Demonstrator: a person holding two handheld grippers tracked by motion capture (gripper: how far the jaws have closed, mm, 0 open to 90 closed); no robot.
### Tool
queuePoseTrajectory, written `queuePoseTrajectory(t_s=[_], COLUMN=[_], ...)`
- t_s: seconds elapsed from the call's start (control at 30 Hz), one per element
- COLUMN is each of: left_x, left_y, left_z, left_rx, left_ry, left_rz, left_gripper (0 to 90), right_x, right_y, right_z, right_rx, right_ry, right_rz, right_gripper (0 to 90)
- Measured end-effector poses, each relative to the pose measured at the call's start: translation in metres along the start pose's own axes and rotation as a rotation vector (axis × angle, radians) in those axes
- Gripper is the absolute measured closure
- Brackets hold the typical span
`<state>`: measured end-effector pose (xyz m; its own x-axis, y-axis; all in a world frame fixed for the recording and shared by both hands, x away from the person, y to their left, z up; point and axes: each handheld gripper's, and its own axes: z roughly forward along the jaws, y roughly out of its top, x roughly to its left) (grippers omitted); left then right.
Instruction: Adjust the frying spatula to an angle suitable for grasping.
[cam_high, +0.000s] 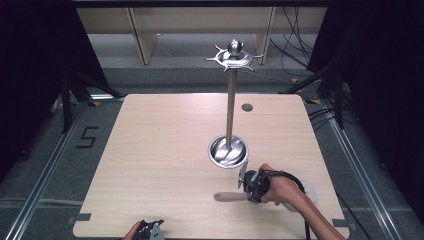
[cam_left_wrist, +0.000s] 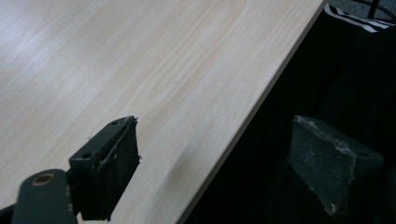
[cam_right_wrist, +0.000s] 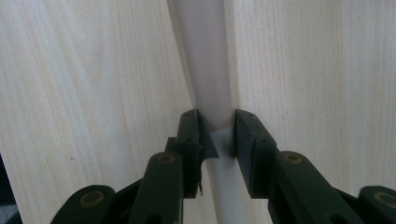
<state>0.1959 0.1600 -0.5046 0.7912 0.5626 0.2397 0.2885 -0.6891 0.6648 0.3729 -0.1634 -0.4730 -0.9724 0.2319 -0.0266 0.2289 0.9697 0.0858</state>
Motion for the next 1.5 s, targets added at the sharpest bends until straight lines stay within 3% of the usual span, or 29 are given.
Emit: queuePoseTrajectory(t_s=[0.07, 0.1, 0.13, 0.2, 0.23, 0.3, 0.4, 0.47, 0.6, 0.63, 0.67, 0.7, 0.73, 0.77, 0.8, 0.83, 0.87, 0.93, 1.03, 1.07, 1.1, 1.13, 1.23, 1.3, 1.33, 1.37, 1.4, 1.43, 1.5], left_x=[0.0, 0.0, 0.0, 0.0, 0.0, 0.0, 0.0, 0.0, 0.001, 0.0, 0.001, 0.0, 0.0, 0.0, 0.0, 0.0, 0.0, 0.0, 0.001, 0.001, 0.001, 0.0, 0.001, 0.0, 0.0, -0.001, 0.0, 0.0, 0.0], left_y=[0.0, 0.0, 0.0, 0.0, 0.0, 0.0, 0.0, 0.0, 0.0, 0.0, 0.0, 0.0, 0.0, 0.0, 0.0, 0.0, 0.001, 0.0, 0.0, 0.0, 0.0, 0.0, 0.001, 0.001, 0.001, 0.001, 0.001, 0.001, 0.001], left_z=[0.0, 0.0, 0.0, 0.0, 0.0, 0.0, -0.001, -0.001, -0.001, -0.001, -0.001, -0.001, -0.001, -0.001, 0.0, 0.0, -0.001, -0.001, -0.001, -0.001, -0.001, -0.001, -0.002, -0.002, -0.002, -0.002, -0.003, -0.003, -0.003], left_rx=[0.0, -0.001, 0.0, -0.001, -0.001, -0.001, -0.003, -0.001, -0.004, -0.003, -0.003, -0.001, -0.001, -0.004, -0.003, -0.003, -0.004, -0.003, 0.0, 0.0, -0.003, -0.004, -0.006, -0.003, -0.001, -0.003, -0.008, -0.008, -0.005], left_ry=[-0.017, -0.017, -0.016, -0.017, -0.006, -0.017, -0.003, 0.005, -0.001, 0.0, 0.0, 0.008, 0.007, -0.001, -0.004, -0.003, 0.0, 0.011, -0.01, -0.008, -0.01, -0.01, -0.01, 0.005, -0.012, -0.018, 0.001, 0.001, 0.006], left_rz=[0.0, -0.002, -0.001, 0.001, 0.002, -0.002, 0.004, 0.003, 0.001, -0.001, 0.001, 0.003, 0.002, -0.001, -0.003, -0.004, 0.001, 0.001, -0.001, 0.001, -0.002, -0.003, 0.004, 0.009, 0.01, -0.008, 0.016, 0.014, 0.014], left_gripper=[15.5, 15.4, 15.5, 15.5, 15.5, 15.5, 15.4, 15.5, 15.5, 15.5, 15.5, 15.5, 15.5, 15.5, 15.5, 15.5, 15.5, 15.5, 15.4, 15.4, 15.4, 15.4, 15.4, 15.4, 15.5, 15.6, 15.6, 15.6, 15.6], right_x=[0.002, -0.002, 0.001, 0.002, 0.002, 0.002, 0.002, 0.003, -0.001, -0.005, -0.004, -0.009, -0.01, -0.009, -0.01, -0.011, -0.012, -0.011, -0.012, -0.011, -0.013, -0.011, -0.011, -0.01, -0.01, -0.012, -0.013, -0.012, -0.014], right_y=[0.004, 0.004, 0.007, 0.009, 0.008, 0.008, 0.008, 0.008, -0.001, -0.005, -0.009, -0.014, -0.017, -0.02, -0.023, -0.027, -0.029, -0.036, -0.045, -0.048, -0.051, -0.053, -0.063, -0.068, -0.07, -0.073, -0.074, -0.077, -0.082], right_z=[0.0, 0.001, 0.0, 0.0, 0.003, 0.002, 0.002, 0.0, -0.007, -0.011, -0.013, -0.018, -0.02, -0.023, -0.026, -0.029, -0.03, -0.036, -0.043, -0.046, -0.048, -0.05, -0.057, -0.064, -0.066, -0.069, -0.071, -0.073, -0.077], right_rx=[0.028, 0.03, 0.051, 0.054, 0.028, 0.032, 0.048, 0.056, -0.006, -0.045, -0.068, -0.101, -0.153, -0.193, -0.207, -0.234, -0.263, -0.304, -0.364, -0.385, -0.415, -0.424, -0.511, -0.521, -0.542, -0.57, -0.589, -0.608, -0.621], right_ry=[0.007, -0.002, 0.005, 0.02, 0.042, 0.039, 0.001, -0.026, -0.042, -0.047, -0.055, -0.049, -0.068, -0.054, -0.044, -0.072, -0.067, -0.08, -0.13, -0.14, -0.145, -0.148, -0.177, -0.196, -0.195, -0.189, -0.199, -0.206, -0.208], right_rz=[-0.014, -0.081, -0.048, -0.055, -0.051, -0.061, -0.106, -0.095, -0.035, -0.058, -0.005, -0.021, -0.013, 0.022, 0.022, 0.041, 0.026, 0.047, 0.074, 0.11, 0.088, 0.133, 0.168, 0.206, 0.214, 0.184, 0.175, 0.212, 0.217], right_gripper=[73.6, 73.8, 74.1, 74.6, 74.9, 75.3, 76.1, 76.3, 76.4, 76.4, 76.4, 76.4, 76.4, 76.4, 76.4, 76.4, 76.4, 76.4, 76.4, 76.4, 76.4, 76.4, 76.4, 76.4, 76.4, 76.4, 76.5, 76.4, 76.5])
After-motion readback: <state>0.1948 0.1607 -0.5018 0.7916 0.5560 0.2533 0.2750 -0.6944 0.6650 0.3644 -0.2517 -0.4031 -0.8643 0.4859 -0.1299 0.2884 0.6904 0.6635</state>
